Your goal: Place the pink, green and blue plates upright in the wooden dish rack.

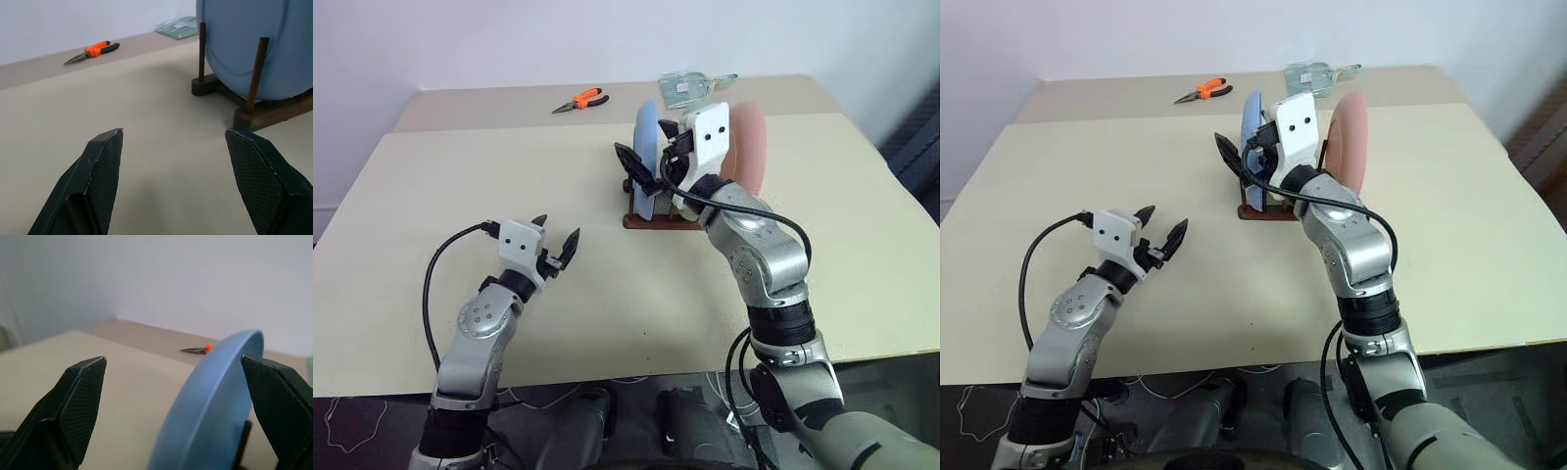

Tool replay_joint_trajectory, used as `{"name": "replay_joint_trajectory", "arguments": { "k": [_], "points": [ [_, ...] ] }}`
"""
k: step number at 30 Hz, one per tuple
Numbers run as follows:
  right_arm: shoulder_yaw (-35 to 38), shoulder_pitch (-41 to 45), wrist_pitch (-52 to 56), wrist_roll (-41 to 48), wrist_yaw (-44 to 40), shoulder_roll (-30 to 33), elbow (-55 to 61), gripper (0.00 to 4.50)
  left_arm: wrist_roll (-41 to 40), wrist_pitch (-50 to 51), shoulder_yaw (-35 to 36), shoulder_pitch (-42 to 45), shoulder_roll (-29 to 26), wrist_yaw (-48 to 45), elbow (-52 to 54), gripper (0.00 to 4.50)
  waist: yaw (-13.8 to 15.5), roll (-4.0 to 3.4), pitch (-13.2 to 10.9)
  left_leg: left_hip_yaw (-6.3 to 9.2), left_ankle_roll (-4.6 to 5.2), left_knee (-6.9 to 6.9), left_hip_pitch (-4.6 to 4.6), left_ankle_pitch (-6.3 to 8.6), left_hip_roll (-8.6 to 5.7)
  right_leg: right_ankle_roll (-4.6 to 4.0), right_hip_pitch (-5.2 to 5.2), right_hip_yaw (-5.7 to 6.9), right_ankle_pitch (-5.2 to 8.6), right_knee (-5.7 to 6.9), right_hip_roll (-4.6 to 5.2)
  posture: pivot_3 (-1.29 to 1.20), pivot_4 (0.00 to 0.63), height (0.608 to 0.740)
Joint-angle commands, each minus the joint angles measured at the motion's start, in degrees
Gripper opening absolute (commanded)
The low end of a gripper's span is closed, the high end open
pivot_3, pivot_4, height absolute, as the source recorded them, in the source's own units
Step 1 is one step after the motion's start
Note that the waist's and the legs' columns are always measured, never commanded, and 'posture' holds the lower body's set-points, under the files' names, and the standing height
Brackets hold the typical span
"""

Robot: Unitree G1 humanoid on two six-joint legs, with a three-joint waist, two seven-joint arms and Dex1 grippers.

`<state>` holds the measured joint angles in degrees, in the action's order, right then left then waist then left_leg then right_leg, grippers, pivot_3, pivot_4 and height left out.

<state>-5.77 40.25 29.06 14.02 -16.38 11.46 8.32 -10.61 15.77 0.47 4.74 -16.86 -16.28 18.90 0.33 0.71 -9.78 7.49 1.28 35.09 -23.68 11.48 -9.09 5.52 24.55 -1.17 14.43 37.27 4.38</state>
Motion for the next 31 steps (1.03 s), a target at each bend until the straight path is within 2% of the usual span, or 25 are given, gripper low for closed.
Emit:
{"name": "replay_joint_trajectory", "arguments": {
  "k": [1,5,10,12,15,17,20,23,31],
  "points": [
    [-1.96,3.16,-8.0,-7.41,-1.96,5.13,0.81,4.49,0.49,-0.41,-0.44,0.26,0.13,-0.24,2.49,3.42,0.12,0.0,0.0,0.0,0.0,0.0,0.0,0.0,0.0,0.0,0.0,0.0,0.0,-0.01,0.0,0.0,0.15,0.727],
    [2.12,2.73,-12.17,-7.76,-3.51,9.47,2.38,4.49,0.48,-0.36,0.13,0.5,-0.2,-0.21,2.28,3.42,0.33,0.01,-0.01,0.01,0.0,0.0,0.0,0.01,0.0,0.01,-0.04,0.02,0.0,-0.05,0.01,0.0,0.15,0.727],
    [18.84,-6.93,-12.6,2.62,-13.85,21.51,4.64,4.49,0.55,-1.33,2.53,0.23,-2.66,-1.54,-0.54,3.42,1.25,0.06,-0.01,0.1,0.05,0.04,-0.07,0.03,-0.01,0.02,-0.13,0.17,0.0,-0.18,0.06,0.0,0.15,0.727],
    [26.52,-11.2,-10.52,7.02,-13.98,23.41,3.18,4.49,0.82,-2.42,2.74,0.49,-3.73,-2.52,-2.49,3.42,1.82,0.05,-0.01,0.12,0.14,0.05,-0.06,0.09,-0.01,0.03,-0.2,0.2,0.02,-0.3,0.06,0.0,0.15,0.727],
    [32.44,-17.69,-9.87,9.27,-14.63,24.71,0.41,4.49,0.96,-3.49,2.59,1.38,-3.99,-3.18,-4.94,3.42,1.78,-0.06,-0.05,0.02,0.15,0.05,-0.06,0.09,0.0,0.03,-0.14,0.11,0.02,-0.26,0.07,0.0,0.15,0.727],
    [32.39,-23.16,-10.97,8.29,-16.96,25.44,-0.32,4.49,1.09,-4.0,2.55,1.49,-4.18,-3.89,-5.99,3.42,1.81,-0.05,-0.04,0.02,0.15,0.04,-0.06,0.09,0.03,0.02,-0.14,0.14,0.03,-0.23,0.08,0.0,0.15,0.727],
    [31.03,-27.04,-12.46,7.44,-19.34,26.23,-1.76,4.49,2.02,-4.44,1.76,1.59,-3.91,-4.05,-6.54,3.42,1.57,-0.21,-0.08,-0.04,0.24,0.05,-0.05,0.04,0.04,0.02,-0.13,0.09,0.03,-0.21,0.09,0.0,0.15,0.727],
    [26.33,-32.7,-15.29,3.34,-20.58,25.43,-3.59,4.49,2.22,-4.78,2.32,-0.34,-4.45,-4.69,-6.1,3.42,1.66,-0.26,-0.06,-0.09,0.23,0.08,-0.05,0.04,0.04,0.02,-0.13,0.09,0.03,-0.21,0.11,0.0,0.15,0.727],
    [21.82,-30.95,-20.11,-0.32,-19.62,24.55,-10.46,4.49,3.8,-5.39,2.32,-2.68,-3.66,-3.05,-5.14,3.42,1.87,-0.29,-0.08,-0.09,0.15,0.13,-0.05,0.09,0.04,-0.02,-0.16,0.1,0.06,-0.22,0.12,0.0,0.15,0.727]
  ]
}}
